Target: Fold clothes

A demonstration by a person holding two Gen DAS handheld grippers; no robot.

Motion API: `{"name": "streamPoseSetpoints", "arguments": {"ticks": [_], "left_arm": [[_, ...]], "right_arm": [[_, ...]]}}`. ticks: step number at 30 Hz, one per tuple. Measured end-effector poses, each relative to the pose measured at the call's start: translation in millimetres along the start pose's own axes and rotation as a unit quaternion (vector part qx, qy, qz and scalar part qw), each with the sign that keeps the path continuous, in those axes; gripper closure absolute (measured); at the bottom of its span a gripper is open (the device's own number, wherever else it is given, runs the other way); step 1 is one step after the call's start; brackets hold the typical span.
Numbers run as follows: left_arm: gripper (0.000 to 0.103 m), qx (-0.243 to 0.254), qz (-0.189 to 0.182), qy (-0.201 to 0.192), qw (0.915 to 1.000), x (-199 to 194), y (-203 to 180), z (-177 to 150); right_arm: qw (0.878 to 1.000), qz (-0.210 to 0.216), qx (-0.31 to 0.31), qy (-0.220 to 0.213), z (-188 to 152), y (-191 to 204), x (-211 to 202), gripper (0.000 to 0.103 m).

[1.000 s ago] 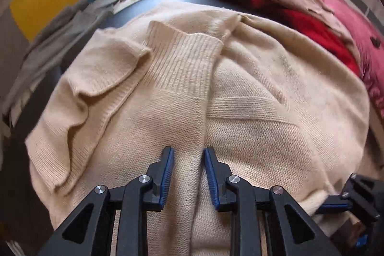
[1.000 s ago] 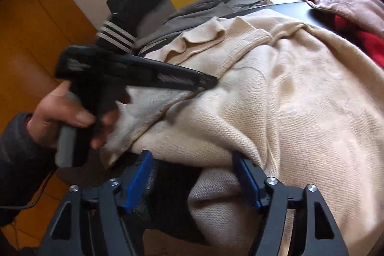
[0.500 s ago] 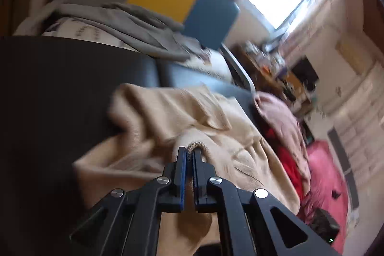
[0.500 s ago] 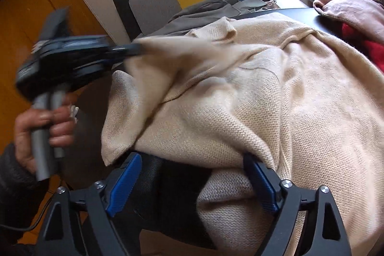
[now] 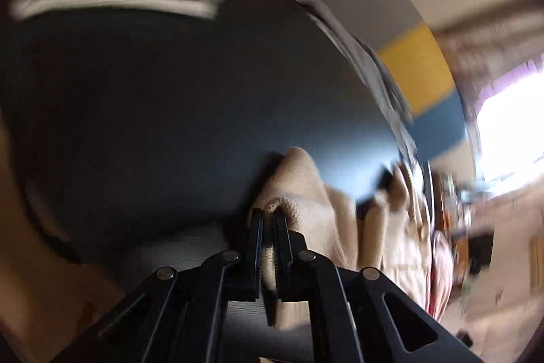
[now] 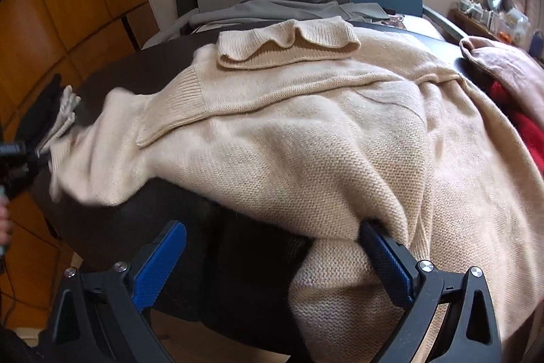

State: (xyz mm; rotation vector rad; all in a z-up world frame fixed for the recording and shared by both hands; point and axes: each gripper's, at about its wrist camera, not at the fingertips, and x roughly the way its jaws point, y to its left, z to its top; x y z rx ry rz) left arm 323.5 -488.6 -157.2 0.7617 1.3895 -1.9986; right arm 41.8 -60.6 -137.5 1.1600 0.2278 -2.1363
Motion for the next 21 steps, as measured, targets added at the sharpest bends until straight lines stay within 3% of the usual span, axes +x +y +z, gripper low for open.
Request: {"name": "streamPoseSetpoints", "arguments": {"ticks": [3,7,10,13,14,19,21], "left_arm": [[0.101,0.006,0.008,-0.041,0.9991,-23,3,5],[0.098,0.104,0.011,-0.065,0.9924,-27,-47,-2],[0.094,0.180,0.014,-0.079,0.9803,-29,-85,-9],[0.094,0.305,0.050,-0.049,0.9498,2,-128,-35],[0.094,0.320,0.047,-0.034,0.9455,12,-134,-41],[0.094,0.323,0.039,0.024,0.9453,62,-146,-59],[0.093,0.321,0.053,0.041,0.9447,75,-147,-62]], "right_arm": [[0.999,0.031,0.010,-0.007,11,-4,-18,0.013],[0.998,0.044,-0.011,-0.033,36,1,-42,0.021],[0.997,0.041,-0.048,-0.035,61,17,-32,0.024],[0.995,0.049,-0.081,-0.015,87,41,-1,0.024],[0.994,0.047,-0.094,-0.006,95,49,14,0.025],[0.991,0.038,-0.121,0.050,119,70,90,0.035],[0.989,0.034,-0.123,0.074,122,71,112,0.050]]}}
